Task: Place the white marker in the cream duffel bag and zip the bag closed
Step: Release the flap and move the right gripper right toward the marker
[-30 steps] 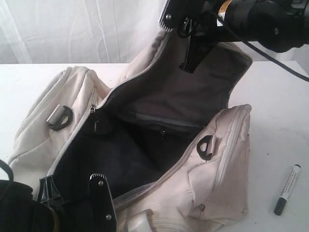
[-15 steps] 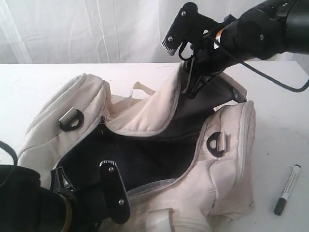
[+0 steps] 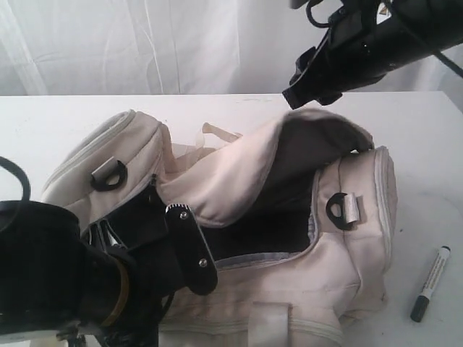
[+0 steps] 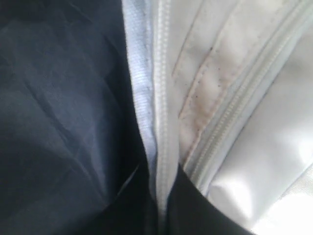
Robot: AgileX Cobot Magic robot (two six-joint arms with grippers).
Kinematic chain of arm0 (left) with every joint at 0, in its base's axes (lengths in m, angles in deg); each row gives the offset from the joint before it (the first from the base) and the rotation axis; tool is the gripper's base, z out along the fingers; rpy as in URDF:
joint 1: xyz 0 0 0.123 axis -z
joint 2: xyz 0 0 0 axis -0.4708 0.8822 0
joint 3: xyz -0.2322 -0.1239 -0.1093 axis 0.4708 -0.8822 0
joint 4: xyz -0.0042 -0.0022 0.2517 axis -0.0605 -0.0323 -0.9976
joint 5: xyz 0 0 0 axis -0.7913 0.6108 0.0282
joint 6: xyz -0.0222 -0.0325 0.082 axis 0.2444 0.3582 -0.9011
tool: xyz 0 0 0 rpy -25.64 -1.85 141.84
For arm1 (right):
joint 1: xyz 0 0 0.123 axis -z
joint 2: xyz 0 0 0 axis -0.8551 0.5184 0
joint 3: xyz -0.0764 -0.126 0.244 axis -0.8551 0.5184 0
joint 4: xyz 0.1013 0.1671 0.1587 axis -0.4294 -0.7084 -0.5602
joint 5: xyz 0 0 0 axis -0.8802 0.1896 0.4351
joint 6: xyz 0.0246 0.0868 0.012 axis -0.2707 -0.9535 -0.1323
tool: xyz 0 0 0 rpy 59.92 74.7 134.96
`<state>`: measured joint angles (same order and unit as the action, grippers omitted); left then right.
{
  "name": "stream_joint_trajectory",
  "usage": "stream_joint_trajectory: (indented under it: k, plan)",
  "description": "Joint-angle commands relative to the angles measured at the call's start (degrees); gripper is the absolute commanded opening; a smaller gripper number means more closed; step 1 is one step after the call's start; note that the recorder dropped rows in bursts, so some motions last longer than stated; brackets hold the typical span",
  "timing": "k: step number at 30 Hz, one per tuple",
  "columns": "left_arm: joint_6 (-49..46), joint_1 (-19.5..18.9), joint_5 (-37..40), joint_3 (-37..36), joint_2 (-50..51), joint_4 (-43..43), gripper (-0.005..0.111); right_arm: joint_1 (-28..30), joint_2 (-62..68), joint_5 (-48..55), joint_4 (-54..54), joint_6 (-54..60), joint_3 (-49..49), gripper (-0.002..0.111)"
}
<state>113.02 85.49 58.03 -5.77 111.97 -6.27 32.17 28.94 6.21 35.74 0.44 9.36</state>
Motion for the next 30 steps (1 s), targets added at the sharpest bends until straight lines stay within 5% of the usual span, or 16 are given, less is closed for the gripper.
stream_joint_trajectory:
  k: [1, 10, 23, 30]
  plan:
    - [0.4, -0.1, 1.9, 2.0, -0.3, 0.6, 0.000, 0.4, -2.4, 7.2, -2.0, -1.2, -0.4, 0.054]
    - [0.4, -0.1, 7.4, 3.7, -0.3, 0.6, 0.000, 0.4, -11.7, 7.5, 9.6, -18.2, 7.0, 0.054]
    - [1.3, -0.1, 8.4, 3.7, -0.3, 2.0, 0.000, 0.4, -22.1, 16.2, 27.2, -77.8, 25.6, 0.054]
    - [0.9, -0.1, 8.4, 3.7, -0.3, 2.3, 0.000, 0.4, -22.1, 16.8, 28.0, -89.8, 35.5, 0.054]
